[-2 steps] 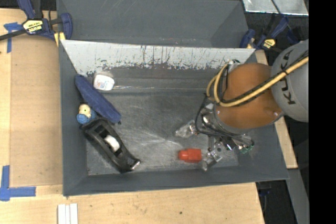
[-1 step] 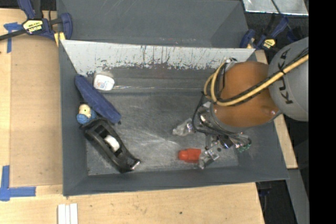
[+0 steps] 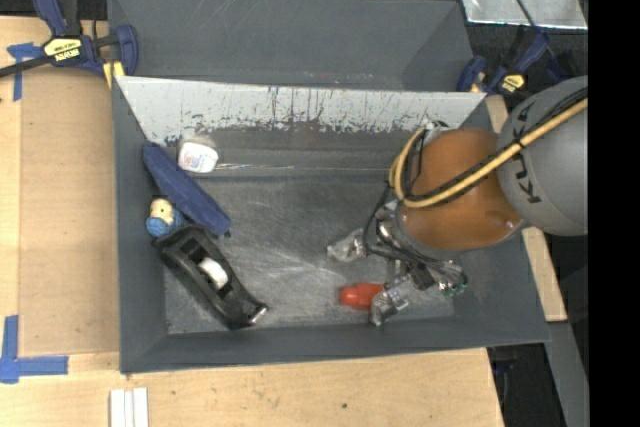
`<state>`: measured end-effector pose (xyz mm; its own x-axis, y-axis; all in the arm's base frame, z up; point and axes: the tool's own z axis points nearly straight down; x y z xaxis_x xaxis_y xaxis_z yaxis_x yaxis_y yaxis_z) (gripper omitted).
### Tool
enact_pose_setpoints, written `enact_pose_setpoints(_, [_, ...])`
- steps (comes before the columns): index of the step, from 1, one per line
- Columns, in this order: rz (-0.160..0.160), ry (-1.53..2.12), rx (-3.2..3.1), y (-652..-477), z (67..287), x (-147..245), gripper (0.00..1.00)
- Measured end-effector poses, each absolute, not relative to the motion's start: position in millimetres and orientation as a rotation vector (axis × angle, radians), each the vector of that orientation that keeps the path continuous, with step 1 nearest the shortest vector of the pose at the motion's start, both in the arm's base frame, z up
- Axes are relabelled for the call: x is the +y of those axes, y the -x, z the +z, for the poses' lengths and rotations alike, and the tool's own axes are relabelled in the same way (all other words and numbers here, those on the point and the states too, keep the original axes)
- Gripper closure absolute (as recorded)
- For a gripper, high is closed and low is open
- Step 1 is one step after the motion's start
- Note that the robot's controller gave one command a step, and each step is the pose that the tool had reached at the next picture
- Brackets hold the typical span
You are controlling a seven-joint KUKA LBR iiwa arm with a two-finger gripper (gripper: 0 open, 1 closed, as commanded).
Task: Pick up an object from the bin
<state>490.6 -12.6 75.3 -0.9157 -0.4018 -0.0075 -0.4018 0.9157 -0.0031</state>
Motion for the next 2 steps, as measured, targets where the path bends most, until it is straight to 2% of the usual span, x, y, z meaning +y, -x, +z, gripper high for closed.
enact_pose_setpoints(1, [-0.003, 0.373, 3.113, -489.1, 75.1, -9.0, 0.00])
enact_pose_setpoints(2, [-0.005, 0.367, 3.090, -495.1, 78.4, -8.7, 1.00])
